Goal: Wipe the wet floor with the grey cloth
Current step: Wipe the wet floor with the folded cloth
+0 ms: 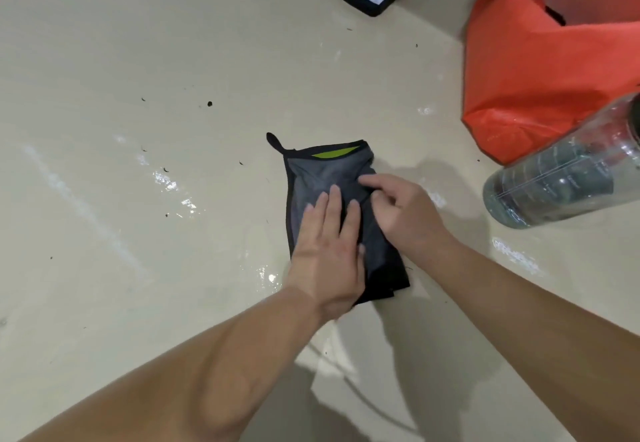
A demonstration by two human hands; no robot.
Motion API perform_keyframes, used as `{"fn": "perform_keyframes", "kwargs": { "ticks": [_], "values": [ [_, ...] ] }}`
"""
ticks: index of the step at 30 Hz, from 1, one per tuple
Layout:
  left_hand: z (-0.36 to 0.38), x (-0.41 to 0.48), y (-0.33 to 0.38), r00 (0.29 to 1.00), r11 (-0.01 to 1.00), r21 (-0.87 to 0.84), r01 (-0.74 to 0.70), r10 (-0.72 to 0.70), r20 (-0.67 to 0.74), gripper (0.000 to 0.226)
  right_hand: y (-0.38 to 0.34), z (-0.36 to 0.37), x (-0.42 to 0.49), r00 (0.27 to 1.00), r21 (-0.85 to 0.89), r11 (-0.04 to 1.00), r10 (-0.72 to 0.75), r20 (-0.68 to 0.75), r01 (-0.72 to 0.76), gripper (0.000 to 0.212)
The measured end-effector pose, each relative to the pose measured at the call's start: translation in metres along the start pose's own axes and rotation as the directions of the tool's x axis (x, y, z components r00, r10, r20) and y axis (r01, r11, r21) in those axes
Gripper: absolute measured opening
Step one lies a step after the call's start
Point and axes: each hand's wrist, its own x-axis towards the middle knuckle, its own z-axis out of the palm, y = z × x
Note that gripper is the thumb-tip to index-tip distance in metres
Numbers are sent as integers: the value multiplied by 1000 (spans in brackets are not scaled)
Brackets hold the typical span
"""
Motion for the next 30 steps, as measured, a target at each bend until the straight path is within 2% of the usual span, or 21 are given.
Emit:
{"fn": "perform_keyframes", "kwargs": {
  "ticks": [1,3,5,8,10,12,14,16,17,19,21,24,26,30],
  "values": [
    [6,-2,8,996,998,55,34,-38,78,71,-1,-3,-2,994,-45,998,31,-104,-36,35],
    [14,-5,19,982,981,181,69,-98,161,74,-1,-1,-3,986,-198,979,16,-165,-49,31],
    [16,-12,20,979,970,234,66,-108,173,74,-1,7,0,994,-246,969,-5,-113,-24,29],
    [16,-36,2,981,984,173,34,-66,182,73,-16,26,8,999,-294,955,-38,-33,26,27],
    [15,-59,-17,988,989,148,22,-45,150,73,-30,42,13,991,-401,906,-136,19,132,27],
    [14,-90,-48,990,985,160,67,-86,113,73,-47,68,14,962,-475,837,-255,100,271,29],
    [13,-128,-90,978,970,166,176,-192,86,72,-63,96,11,939,-483,806,-295,176,343,32],
    [8,-166,-134,921,914,151,377,-387,47,73,-76,121,6,913,-439,802,-330,239,405,35],
    [3,-183,-154,858,852,142,504,-513,32,75,-81,132,3,896,-400,804,-360,260,440,36],
    [-1,-203,-177,688,688,122,715,-724,51,78,-87,148,0,861,-356,789,-412,298,501,34],
    [0,-203,-180,589,590,83,803,-807,42,78,-89,156,-3,845,-357,772,-426,324,526,30],
    [1,-180,-162,536,538,31,842,-842,63,80,-92,160,-7,846,-413,744,-406,345,525,27],
    [3,-163,-147,559,562,19,827,-826,72,82,-90,159,-8,855,-444,739,-368,365,507,25],
    [0,-128,-138,755,757,47,652,-654,54,80,-84,143,-5,875,-454,753,-351,334,476,21]
  ]
}}
